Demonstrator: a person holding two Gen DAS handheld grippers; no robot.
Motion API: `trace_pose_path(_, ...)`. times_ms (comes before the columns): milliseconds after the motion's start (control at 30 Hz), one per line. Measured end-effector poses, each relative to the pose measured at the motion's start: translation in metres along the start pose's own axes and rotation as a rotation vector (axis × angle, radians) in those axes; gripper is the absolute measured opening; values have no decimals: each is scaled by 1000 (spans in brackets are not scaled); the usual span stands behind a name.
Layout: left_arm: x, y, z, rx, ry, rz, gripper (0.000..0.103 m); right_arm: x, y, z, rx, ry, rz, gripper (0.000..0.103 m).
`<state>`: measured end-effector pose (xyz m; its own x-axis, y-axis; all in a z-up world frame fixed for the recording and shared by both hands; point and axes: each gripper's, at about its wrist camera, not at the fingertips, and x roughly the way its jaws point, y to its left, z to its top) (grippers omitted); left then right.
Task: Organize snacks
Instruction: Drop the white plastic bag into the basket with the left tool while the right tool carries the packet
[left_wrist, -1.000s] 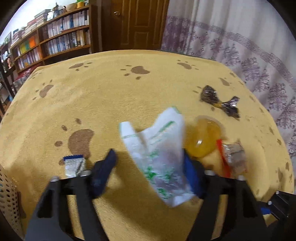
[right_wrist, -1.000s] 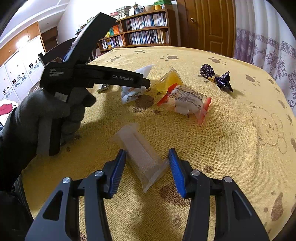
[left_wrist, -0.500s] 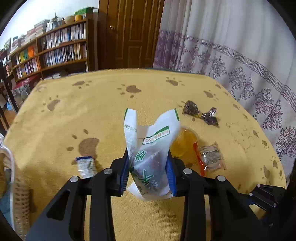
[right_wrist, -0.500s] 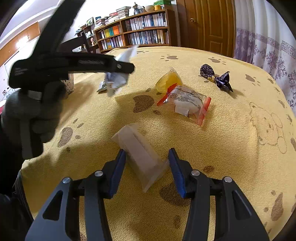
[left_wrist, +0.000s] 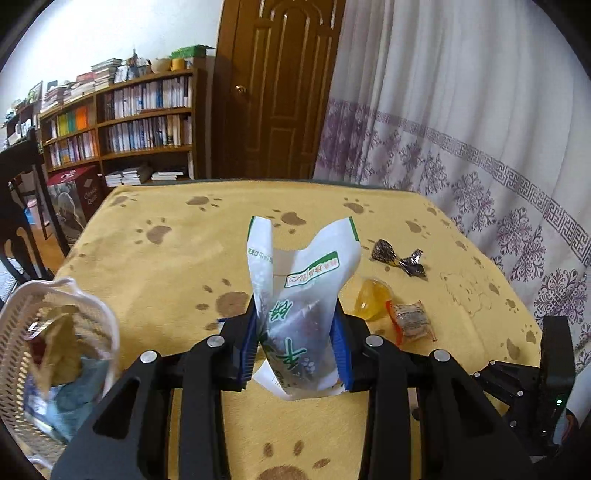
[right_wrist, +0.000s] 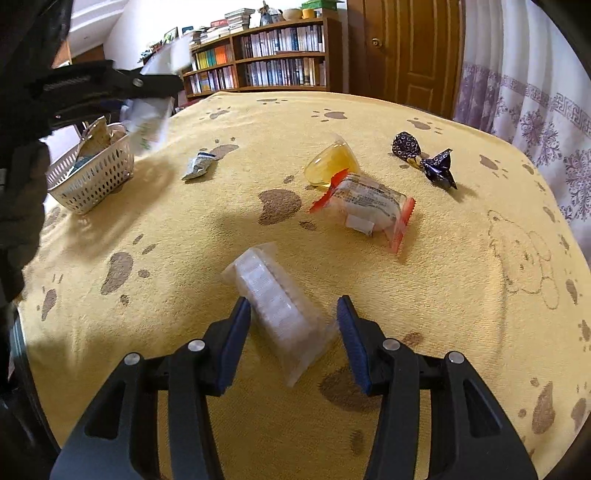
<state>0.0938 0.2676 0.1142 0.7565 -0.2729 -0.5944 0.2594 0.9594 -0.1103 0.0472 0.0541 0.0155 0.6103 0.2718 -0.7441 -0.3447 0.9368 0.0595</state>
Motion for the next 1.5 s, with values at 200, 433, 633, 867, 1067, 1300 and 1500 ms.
trace_pose_path(200,-24,22,0,-31,-40,27,35,5,11,3,-38,17,-59,50)
trace_pose_path(433,-54,55,0,-77,-93,85,35,0,6,4,64,32,17,36)
trace_pose_path(633,-78,89,-3,-115,-125,183,35,-7,18,6,112,21,92,35)
trace_pose_path(867,-101,135,-15,-175,-129,297,35,-16,26,16,180,-1,186,35)
trace_pose_path(1067,-109,168,-26,-238,-107,365,52,-21,40,26,179,-25,221,35)
trace_pose_path(1300,-122,184,-26,-272,-137,377,77,-29,62,42,172,-59,282,35)
trace_pose_path(1500,-136,188,-23,-283,-179,406,83,-34,85,65,144,-95,351,35)
